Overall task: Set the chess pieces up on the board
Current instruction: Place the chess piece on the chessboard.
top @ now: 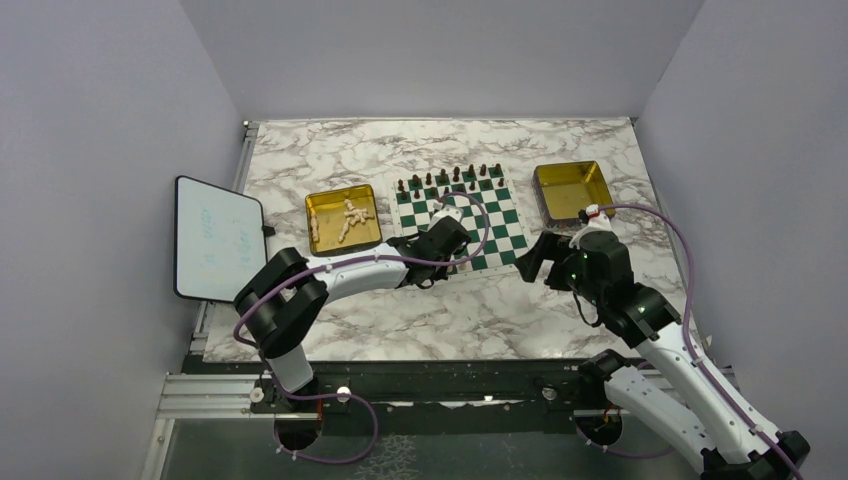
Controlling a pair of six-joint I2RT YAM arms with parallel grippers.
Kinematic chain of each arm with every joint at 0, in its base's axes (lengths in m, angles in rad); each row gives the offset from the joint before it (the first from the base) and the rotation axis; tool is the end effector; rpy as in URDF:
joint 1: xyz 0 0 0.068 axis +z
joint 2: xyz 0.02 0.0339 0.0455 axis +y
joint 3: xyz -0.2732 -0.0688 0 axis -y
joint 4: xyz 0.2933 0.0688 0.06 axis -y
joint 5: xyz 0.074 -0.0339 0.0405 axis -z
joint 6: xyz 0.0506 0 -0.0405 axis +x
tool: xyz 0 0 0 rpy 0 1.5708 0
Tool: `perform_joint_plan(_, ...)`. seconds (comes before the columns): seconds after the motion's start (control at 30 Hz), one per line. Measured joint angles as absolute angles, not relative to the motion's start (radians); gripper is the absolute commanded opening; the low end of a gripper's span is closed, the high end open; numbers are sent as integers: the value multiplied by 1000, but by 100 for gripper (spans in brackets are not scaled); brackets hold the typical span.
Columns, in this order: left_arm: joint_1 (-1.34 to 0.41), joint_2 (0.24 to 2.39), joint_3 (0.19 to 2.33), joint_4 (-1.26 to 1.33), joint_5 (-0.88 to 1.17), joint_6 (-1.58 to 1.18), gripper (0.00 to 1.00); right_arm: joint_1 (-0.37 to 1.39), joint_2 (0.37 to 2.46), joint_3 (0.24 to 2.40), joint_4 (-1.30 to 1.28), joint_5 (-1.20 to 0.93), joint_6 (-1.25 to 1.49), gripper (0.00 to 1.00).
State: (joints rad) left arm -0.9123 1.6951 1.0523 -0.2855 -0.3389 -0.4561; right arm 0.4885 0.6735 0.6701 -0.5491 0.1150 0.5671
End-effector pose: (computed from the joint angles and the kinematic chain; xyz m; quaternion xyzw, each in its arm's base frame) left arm 0.2566 -0.3041 0.1594 0.1596 0.9231 -0.0727 0.3423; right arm 0.1844 0.0914 0.2777 0.0622 0.8699 0.2017 0.4457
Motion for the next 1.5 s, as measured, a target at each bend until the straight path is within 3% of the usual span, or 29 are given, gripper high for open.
perform_joint_plan(0.33,-912,1713,1052,-286,-340,-456,12,488,673,670,-549,115,567,95)
perform_joint_plan(0.67,-912,1722,1052,-285,-342,-454,28,488,673,670,-550,115,567,96)
perform_joint_plan(1.03,-912,1722,1053,-286,-346,-448,18,488,673,670,-549,115,567,95)
perform_joint_plan(1.5,-912,1723,1055,-289,-358,-444,17,488,667,670,-549,115,567,95)
